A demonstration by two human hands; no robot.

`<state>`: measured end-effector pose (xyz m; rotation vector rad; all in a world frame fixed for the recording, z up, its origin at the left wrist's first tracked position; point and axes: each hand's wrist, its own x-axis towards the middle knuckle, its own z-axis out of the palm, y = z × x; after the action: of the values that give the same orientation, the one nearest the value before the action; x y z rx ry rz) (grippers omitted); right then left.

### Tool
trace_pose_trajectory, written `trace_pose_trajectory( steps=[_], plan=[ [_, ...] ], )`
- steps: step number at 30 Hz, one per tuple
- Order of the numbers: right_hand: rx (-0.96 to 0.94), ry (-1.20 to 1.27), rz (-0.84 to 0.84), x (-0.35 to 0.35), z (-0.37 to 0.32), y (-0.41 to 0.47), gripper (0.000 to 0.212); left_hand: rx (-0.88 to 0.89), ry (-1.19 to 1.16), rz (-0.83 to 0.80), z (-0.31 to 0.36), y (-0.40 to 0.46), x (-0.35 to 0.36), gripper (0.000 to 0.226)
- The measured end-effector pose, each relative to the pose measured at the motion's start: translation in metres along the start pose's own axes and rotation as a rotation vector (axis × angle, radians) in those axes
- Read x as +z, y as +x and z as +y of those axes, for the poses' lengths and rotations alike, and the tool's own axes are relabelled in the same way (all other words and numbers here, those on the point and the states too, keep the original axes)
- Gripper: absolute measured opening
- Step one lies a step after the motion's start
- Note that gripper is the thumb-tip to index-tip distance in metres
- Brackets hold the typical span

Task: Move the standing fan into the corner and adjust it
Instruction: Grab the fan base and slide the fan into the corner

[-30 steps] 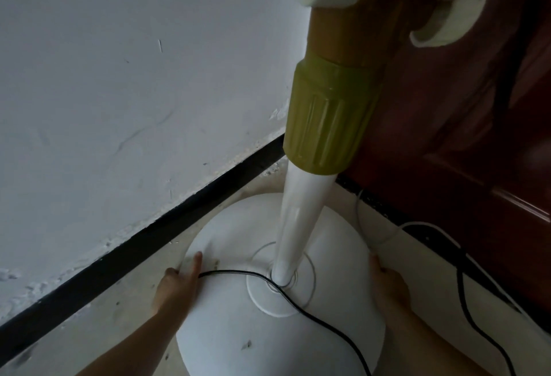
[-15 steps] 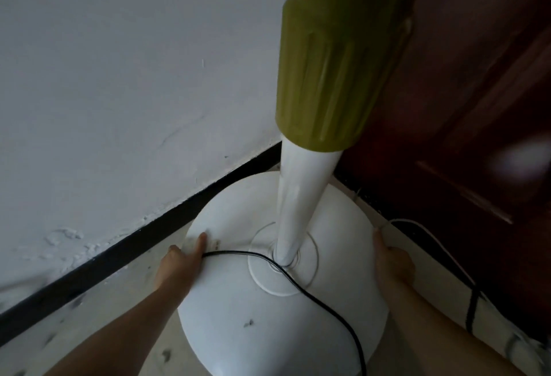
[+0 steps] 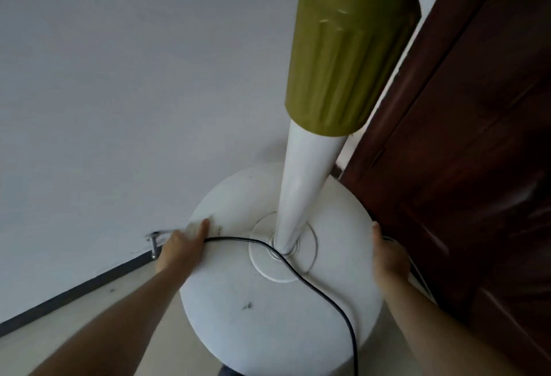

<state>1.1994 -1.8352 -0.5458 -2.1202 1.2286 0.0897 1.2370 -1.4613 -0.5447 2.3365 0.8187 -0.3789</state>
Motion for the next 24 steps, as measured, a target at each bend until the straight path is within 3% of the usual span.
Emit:
trace_pose_trajectory(
  steps=[11,15,20,24],
  plan=[
    [-0.216,-0.047,-0.130,-0.093,-0.134,-0.130,0.078,-0.214,-0.106,0.153,-0.022,-0.114,-0.198,0.086],
    [-0.368,-0.084,-0.220,-0.093,-0.182,-0.168,0.066,-0.291,-0.201,0.238,-0.046,-0.144,-0.243,0.084],
    [-0.542,-0.238,-0.329,-0.081,-0.238,-0.226,0.078,-0.401,-0.302,0.362,-0.092,-0.188,-0.294,0.081],
    [-0.704,-0.314,-0.398,-0.062,-0.273,-0.288,0.075,-0.487,-0.362,0.430,-0.139,-0.222,-0.331,0.074]
  ],
)
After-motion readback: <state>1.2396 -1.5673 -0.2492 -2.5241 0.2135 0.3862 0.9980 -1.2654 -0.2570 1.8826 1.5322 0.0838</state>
